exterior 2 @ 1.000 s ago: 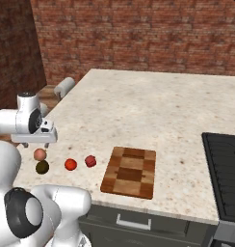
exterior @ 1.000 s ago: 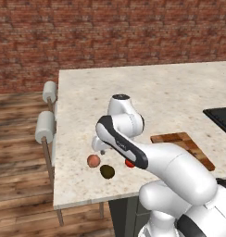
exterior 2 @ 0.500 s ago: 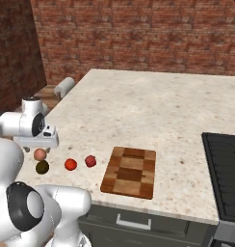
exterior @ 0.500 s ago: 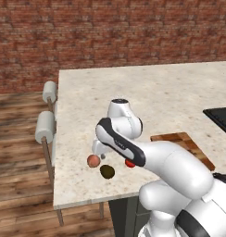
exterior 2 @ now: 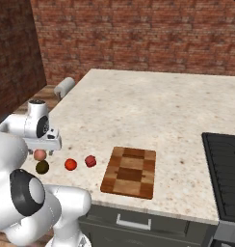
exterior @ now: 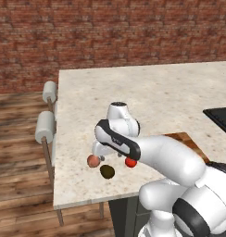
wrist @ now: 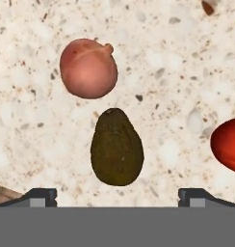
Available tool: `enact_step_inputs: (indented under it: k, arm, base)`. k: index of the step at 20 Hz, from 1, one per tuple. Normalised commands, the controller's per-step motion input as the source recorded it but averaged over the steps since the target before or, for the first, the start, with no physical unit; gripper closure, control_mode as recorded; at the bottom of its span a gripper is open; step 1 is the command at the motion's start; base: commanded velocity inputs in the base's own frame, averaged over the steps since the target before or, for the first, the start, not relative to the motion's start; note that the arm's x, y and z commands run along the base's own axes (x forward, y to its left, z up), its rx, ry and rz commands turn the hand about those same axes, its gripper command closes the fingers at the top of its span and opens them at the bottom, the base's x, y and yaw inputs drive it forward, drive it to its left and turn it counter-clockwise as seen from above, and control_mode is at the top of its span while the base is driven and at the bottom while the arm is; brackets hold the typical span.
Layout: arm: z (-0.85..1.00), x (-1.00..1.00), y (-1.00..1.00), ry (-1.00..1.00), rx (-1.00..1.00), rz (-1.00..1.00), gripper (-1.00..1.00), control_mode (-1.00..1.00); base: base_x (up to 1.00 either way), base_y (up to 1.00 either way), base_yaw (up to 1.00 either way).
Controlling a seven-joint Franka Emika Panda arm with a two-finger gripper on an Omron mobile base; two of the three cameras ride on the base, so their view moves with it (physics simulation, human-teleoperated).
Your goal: Place the avocado, onion, tomato, and bell pepper on the cutting board.
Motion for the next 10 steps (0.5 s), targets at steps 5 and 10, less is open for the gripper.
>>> enact_step_inputs:
  k: [5, 10]
  arm:
    - [-0.30, 0.08, 0.02, 0.06, 0.00, 0.00, -1.00, -1.00]
    - [-0.34, 0.00, 0.05, 0.05, 0.00, 0.00, -1.00, -1.00]
  base:
    - [0.00, 0.00, 0.00]
    - [0.00, 0.00, 0.00]
